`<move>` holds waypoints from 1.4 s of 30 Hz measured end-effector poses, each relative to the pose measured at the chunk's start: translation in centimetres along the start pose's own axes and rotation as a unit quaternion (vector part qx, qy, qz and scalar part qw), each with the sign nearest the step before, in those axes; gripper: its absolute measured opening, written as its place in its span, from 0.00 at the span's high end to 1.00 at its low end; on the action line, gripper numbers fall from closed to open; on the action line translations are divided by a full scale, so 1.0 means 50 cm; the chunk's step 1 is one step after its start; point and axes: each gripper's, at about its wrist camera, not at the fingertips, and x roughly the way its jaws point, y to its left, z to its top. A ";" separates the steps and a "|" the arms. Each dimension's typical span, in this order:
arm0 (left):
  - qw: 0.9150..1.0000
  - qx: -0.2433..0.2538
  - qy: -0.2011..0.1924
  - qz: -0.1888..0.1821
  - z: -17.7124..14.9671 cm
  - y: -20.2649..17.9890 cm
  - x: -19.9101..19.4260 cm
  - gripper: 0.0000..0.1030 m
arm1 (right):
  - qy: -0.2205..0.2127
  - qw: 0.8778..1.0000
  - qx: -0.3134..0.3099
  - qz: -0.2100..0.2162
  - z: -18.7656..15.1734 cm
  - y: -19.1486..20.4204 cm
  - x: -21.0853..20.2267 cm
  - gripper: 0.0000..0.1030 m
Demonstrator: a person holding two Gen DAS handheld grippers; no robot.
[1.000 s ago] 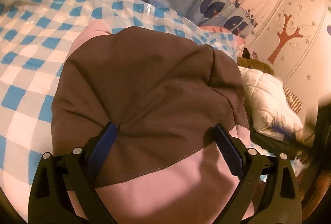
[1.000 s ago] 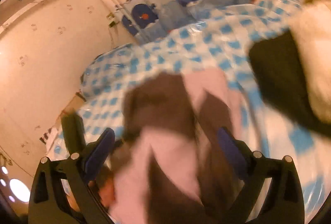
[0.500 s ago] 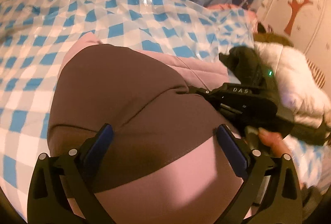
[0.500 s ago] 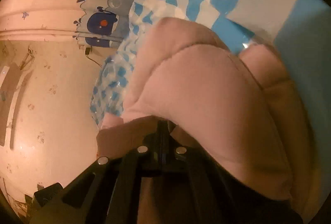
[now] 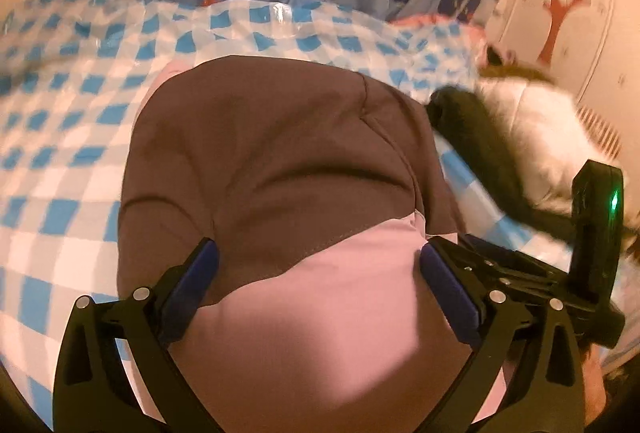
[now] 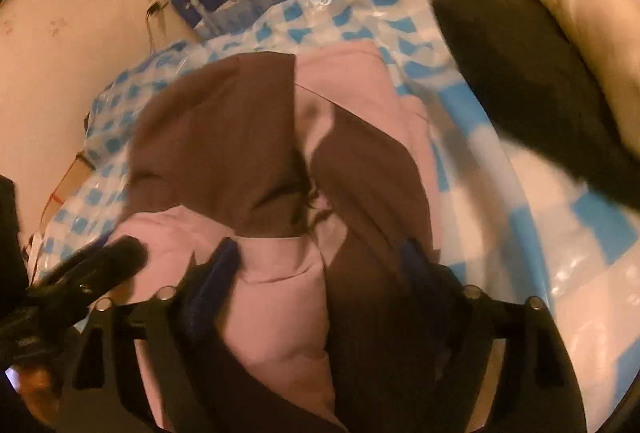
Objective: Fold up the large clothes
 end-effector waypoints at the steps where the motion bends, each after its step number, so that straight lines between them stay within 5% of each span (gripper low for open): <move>1: 1.000 0.011 -0.003 0.014 -0.001 -0.010 -0.004 0.06 | 0.006 1.000 0.011 0.007 0.005 -0.007 -0.006 0.22; 11: 0.996 0.044 -0.055 0.052 -0.056 -0.036 -0.135 0.06 | -0.018 0.994 0.085 0.063 -0.078 -0.028 -0.117 0.14; 23: 0.987 0.090 -0.118 0.055 -0.104 -0.064 -0.276 0.06 | -0.004 0.998 0.057 0.023 -0.086 -0.014 -0.085 0.08; 42: 0.989 0.096 -0.108 0.041 -0.118 -0.059 -0.257 0.06 | 0.002 0.998 0.063 0.030 -0.089 -0.016 -0.077 0.07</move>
